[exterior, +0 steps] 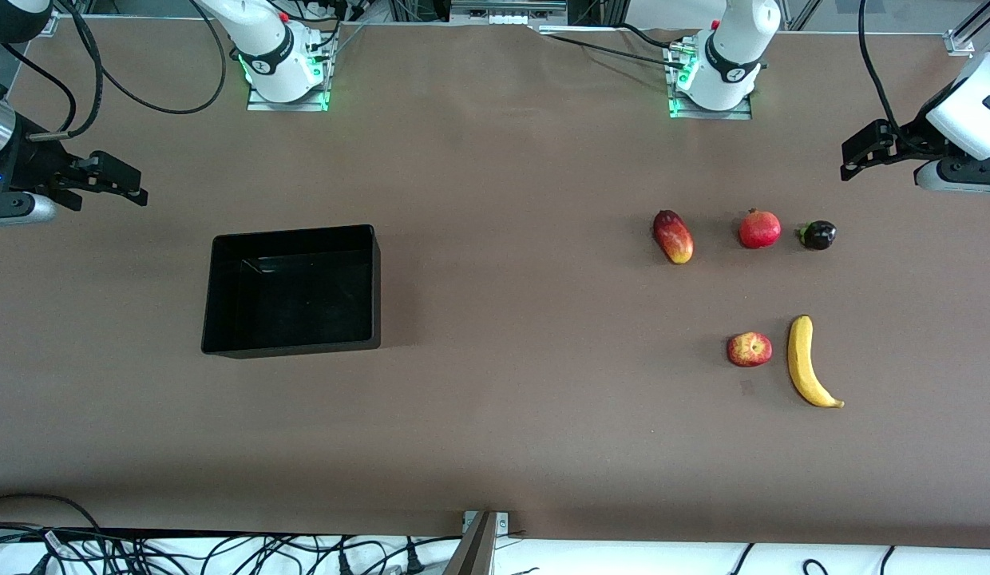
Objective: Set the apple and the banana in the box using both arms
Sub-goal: 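Reach the right gripper down to the rim of the black box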
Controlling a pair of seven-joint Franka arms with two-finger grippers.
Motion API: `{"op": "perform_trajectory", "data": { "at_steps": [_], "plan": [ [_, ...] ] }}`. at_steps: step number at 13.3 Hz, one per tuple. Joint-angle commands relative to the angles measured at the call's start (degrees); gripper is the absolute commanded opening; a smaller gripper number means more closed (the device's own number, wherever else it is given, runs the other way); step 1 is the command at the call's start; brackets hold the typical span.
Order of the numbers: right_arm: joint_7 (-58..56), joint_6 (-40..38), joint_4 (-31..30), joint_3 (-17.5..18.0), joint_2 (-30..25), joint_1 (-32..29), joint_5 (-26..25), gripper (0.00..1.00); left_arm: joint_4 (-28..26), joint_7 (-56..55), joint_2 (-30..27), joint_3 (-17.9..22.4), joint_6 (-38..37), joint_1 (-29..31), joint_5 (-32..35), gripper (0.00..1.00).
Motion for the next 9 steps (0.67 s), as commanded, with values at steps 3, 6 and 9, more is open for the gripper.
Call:
{"op": "perform_trajectory", "data": {
  "at_steps": [3, 6, 9],
  "plan": [
    [0.2, -0.3, 1.1, 0.1, 0.5, -0.1, -1.1, 1.00, -0.4, -0.1, -0.6, 0.6, -0.5, -0.4, -1.6, 1.00],
    [0.3, -0.3, 1.0, 0.1, 0.6, -0.1, -1.1, 1.00, -0.4, -0.1, -0.6, 0.6, -0.5, -0.4, -1.6, 1.00],
    [0.3, 0.9, -1.6, 0.2, 3.3, -0.2, -3.2, 1.00, -0.4, -0.1, -0.6, 0.7, -0.5, -0.4, -1.6, 1.00]
  ]
}}
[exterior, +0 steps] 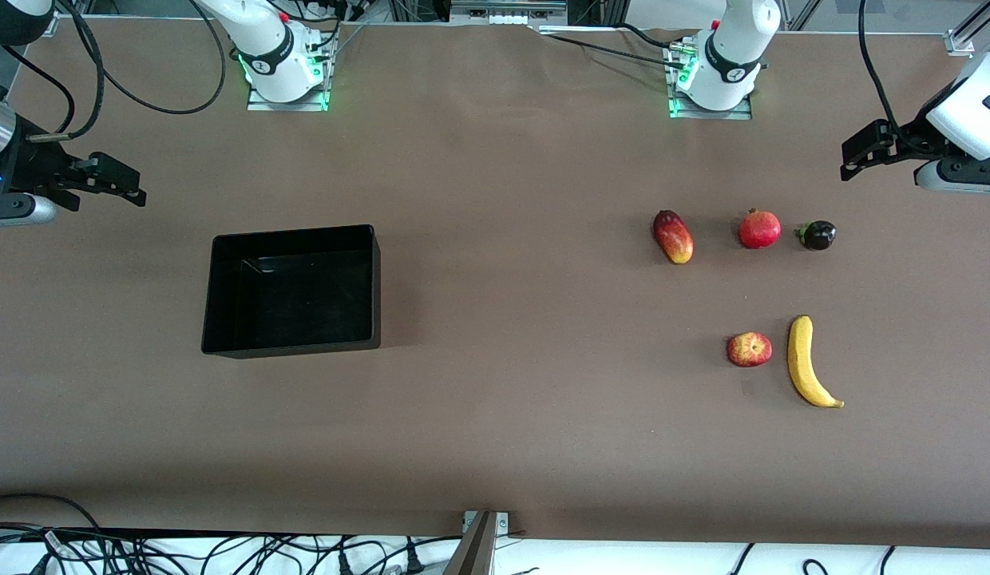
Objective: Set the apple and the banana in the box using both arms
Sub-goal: 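Reach the right gripper down to the rim of the black box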
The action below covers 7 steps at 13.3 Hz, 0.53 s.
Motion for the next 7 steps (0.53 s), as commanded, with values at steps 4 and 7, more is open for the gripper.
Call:
{"op": "perform_trajectory", "data": {
  "at_steps": [4, 7],
  "plan": [
    [0.3, 21.2, -14.2, 0.3, 9.6, -3.0, -2.6, 1.00, -0.4, 0.2, -0.2, 0.6, -0.5, -0.4, -1.6, 1.00],
    [-0.8, 34.8, -20.7, 0.4, 14.7, -4.4, -2.2, 1.00, -0.4, 0.4, 0.8, 0.6, -0.3, -0.3, -1.6, 1.00]
  ]
}}
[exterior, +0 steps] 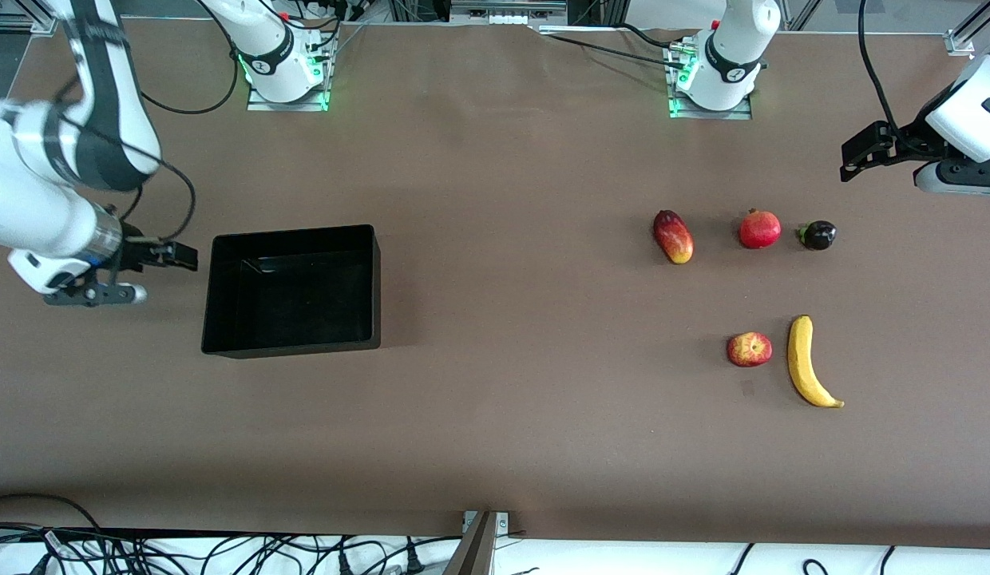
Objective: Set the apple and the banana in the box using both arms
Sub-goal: 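Reach the right gripper down to the rim of the black box, then grip the box rim with the right gripper while the left gripper reaches the apple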
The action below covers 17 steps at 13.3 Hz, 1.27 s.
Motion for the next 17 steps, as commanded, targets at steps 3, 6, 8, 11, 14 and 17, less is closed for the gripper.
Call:
{"op": "perform_trajectory", "data": {
  "at_steps": [3, 6, 8, 11, 14, 17],
  "plan": [
    [-0.7, 15.4, -9.2, 0.7, 3.6, -1.9, 0.1, 0.98, -0.6, 0.5, 9.3, 0.6, 7.8, 0.1, -1.4, 1.00],
    [-0.9, 16.1, -10.0, 0.7, 4.0, -2.0, 0.1, 0.65, -0.4, 0.9, 19.1, 1.8, 19.4, 0.2, -0.8, 1.00],
    [-0.8, 16.0, -10.0, 1.3, 4.4, -2.0, 0.2, 0.07, -0.4, 0.9, 22.8, 1.8, 25.1, 0.2, -0.8, 1.00],
    [0.0, 15.7, -9.5, 2.5, 4.4, -2.0, 0.6, 0.00, -0.4, 0.9, 28.1, 1.8, 33.3, 0.2, -0.8, 1.00],
    [-0.3, 13.3, -7.0, 6.5, 3.7, -2.0, 1.0, 0.00, -0.8, 0.9, 33.8, 1.8, 42.0, 0.2, -0.7, 1.00],
    [3.4, 6.1, -0.3, 11.1, 4.1, -2.0, 2.4, 0.00, -1.2, 0.7, 37.8, 1.8, 48.0, 0.3, -0.7, 1.00]
  ]
}}
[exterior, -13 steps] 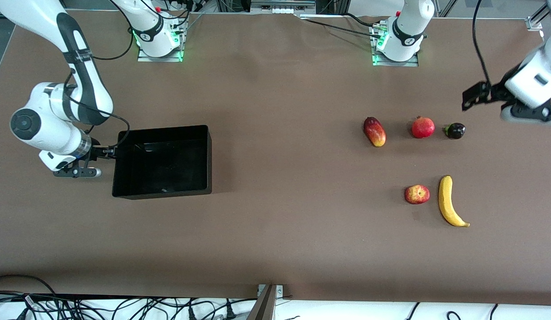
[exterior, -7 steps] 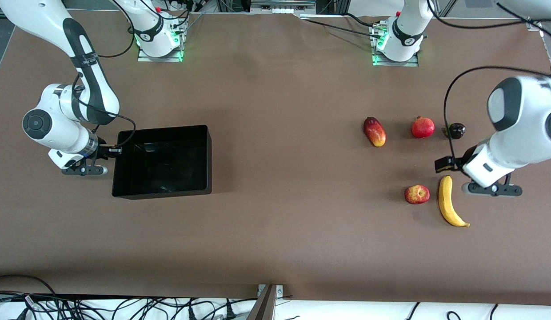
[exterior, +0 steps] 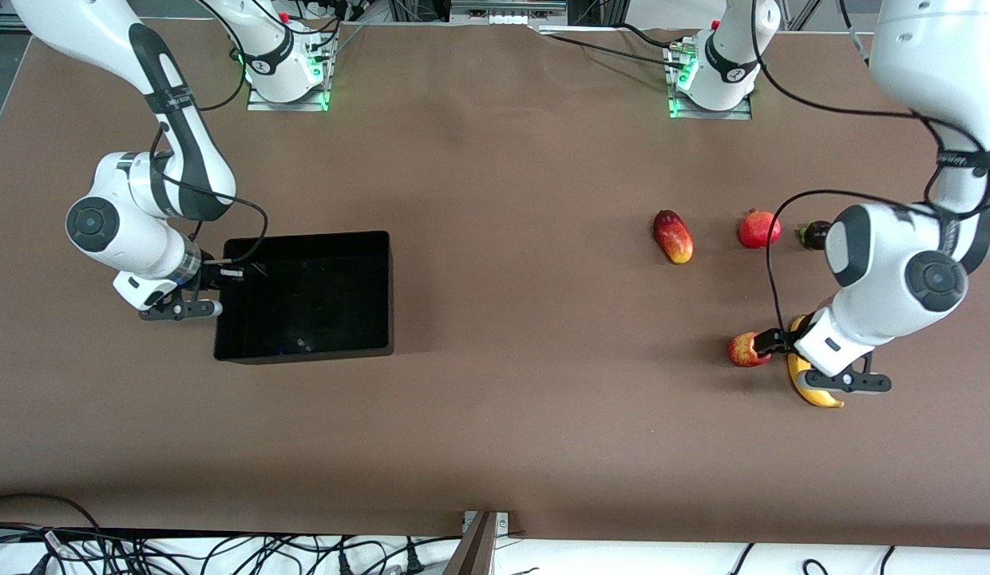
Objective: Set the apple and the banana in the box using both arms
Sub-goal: 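Grip the box rim with the right gripper while the left gripper reaches the apple, then drag the box with the right gripper while the left gripper lifts the apple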
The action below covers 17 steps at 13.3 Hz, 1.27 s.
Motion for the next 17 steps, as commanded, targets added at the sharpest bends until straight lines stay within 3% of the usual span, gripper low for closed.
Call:
{"op": "perform_trajectory", "data": {
  "at_steps": [1, 4, 6, 10, 11, 12, 13, 15, 17],
  "plan": [
    [3.7, -6.4, 6.4, 5.7, -0.3, -0.8, 2.5, 0.00, 0.3, 0.7, 3.0, 0.2, 3.6, 0.0, -0.7, 1.00],
    [14.4, -8.9, 12.5, 14.6, 2.9, -0.4, 3.3, 0.00, -1.7, -0.5, 4.3, 0.2, 6.8, -0.2, -0.8, 1.00],
    [23.8, -8.5, 15.4, 18.7, 5.8, 2.1, 3.2, 0.00, -5.0, -1.7, 4.6, 0.2, 11.2, -0.4, -0.8, 1.00],
    [37.2, -5.6, 22.5, 19.5, 13.2, 14.6, 2.4, 0.00, -9.8, -3.8, 5.0, 0.2, 17.1, -0.9, -0.8, 1.00],
    [38.6, -2.8, 23.0, 19.5, 14.3, 16.5, 2.4, 0.00, -9.9, -4.8, 5.0, 0.2, 17.3, -1.0, -0.7, 0.66],
    [39.3, -0.6, 23.2, 19.4, 15.3, 18.4, 2.2, 0.00, -9.9, -5.1, 5.0, 0.2, 17.2, -1.1, -0.7, 0.21],
    [40.1, 0.8, 23.7, 19.3, 16.4, 19.9, 2.1, 0.00, -9.9, -5.1, 4.9, 0.2, 17.1, -1.1, -0.7, 0.00],
    [42.9, 1.4, 24.8, 19.0, 17.9, 22.8, 0.2, 0.00, -9.9, -5.1, 3.8, 0.1, 15.8, -1.2, -0.7, 0.00],
    [44.7, 2.2, 24.8, 18.9, 18.9, 23.8, -1.9, 0.00, -8.9, -5.3, -0.8, 0.1, 6.3, -2.2, -0.7, 0.00]
  ]
}}
